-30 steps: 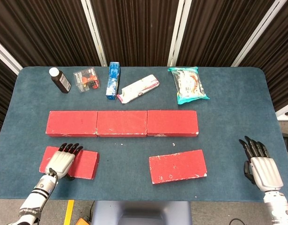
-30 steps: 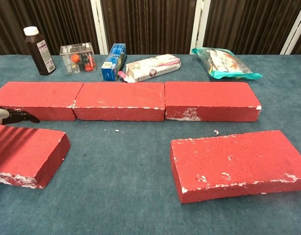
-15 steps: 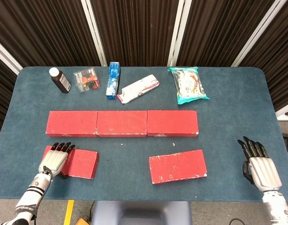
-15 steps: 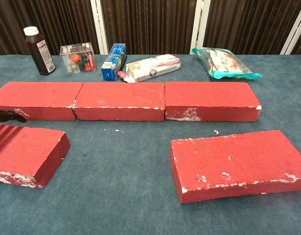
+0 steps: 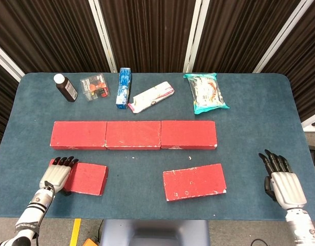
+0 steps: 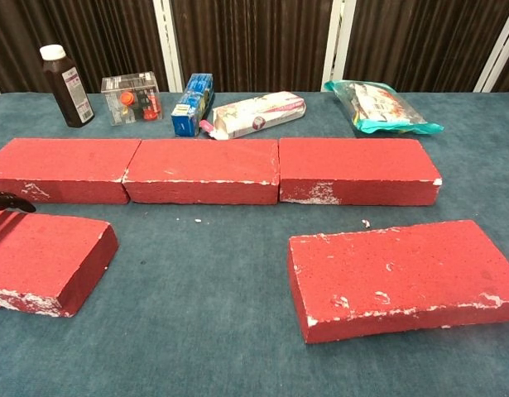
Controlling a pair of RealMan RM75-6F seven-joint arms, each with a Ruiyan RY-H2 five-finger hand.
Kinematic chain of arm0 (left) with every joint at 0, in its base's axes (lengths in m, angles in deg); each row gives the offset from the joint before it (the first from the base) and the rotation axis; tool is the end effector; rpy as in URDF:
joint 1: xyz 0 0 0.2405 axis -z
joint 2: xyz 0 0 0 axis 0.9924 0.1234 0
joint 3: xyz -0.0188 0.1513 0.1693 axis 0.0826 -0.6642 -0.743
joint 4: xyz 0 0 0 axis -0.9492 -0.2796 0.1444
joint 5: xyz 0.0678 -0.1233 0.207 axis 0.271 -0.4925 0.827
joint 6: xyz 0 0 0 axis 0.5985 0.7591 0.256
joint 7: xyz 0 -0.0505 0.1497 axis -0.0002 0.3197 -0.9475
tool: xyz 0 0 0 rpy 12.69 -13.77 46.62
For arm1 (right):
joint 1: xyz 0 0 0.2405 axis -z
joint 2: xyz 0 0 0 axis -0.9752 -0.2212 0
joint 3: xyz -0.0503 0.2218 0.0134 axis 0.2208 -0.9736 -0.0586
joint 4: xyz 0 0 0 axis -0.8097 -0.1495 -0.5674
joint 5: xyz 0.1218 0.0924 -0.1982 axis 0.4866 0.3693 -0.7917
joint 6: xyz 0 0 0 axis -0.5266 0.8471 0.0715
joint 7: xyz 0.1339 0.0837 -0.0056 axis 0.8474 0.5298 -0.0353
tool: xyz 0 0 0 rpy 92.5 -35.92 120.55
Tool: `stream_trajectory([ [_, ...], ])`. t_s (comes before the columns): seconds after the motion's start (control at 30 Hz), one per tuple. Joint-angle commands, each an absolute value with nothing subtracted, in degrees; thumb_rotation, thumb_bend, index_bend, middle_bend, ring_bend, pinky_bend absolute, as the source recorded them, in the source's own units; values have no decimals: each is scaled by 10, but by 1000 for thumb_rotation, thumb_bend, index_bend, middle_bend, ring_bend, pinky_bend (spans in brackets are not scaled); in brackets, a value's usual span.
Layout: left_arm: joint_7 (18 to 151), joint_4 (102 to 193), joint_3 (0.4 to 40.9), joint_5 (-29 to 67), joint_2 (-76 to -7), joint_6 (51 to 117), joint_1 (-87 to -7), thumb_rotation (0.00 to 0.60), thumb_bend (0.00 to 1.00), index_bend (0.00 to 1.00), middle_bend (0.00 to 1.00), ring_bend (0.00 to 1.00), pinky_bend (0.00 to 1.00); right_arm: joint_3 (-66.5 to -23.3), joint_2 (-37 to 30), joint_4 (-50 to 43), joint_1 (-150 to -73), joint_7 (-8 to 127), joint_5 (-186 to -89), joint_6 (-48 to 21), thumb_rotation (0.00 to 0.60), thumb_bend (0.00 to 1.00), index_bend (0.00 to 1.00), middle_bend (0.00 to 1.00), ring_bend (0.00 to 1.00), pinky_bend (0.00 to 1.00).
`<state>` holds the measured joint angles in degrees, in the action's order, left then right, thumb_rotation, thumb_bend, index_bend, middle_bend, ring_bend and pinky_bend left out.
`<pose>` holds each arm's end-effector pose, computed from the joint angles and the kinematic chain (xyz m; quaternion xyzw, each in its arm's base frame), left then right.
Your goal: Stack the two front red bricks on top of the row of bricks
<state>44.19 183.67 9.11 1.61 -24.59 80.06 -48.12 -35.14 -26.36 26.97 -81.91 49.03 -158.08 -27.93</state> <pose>-0.2328 0.2523 0.0064 -0.7479 -0.4234 -0.1217 0.4966 -0.2726 -0.1790 0.0865 0.6197 -0.4410 0.3324 0.5578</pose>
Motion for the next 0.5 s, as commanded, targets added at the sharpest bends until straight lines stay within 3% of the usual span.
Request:
stream_trajectory([
  [0.03,441,1832,88,21,-250,808,-482,600,0,0,24,0,0,-351,-263,269,-820,489,-1581,-278,600,843,31,0,0,0],
  [0.3,438,1823,84,17,-258,814,-481,600,0,0,92,0,0,-351,-262,270,-819,488,-1581,-280,600,843,31,0,0,0],
  [0.43,435,1826,84,17,-257,821,-479,600,162,0,119,0,5,-351,-261,269,-820,488,-1582,-280,600,843,32,0,0,0],
  [0.5,433,1828,82,17,-256,824,-479,600,191,0,134,0,8,-350,-261,269,-820,487,-1582,-280,600,843,32,0,0,0],
])
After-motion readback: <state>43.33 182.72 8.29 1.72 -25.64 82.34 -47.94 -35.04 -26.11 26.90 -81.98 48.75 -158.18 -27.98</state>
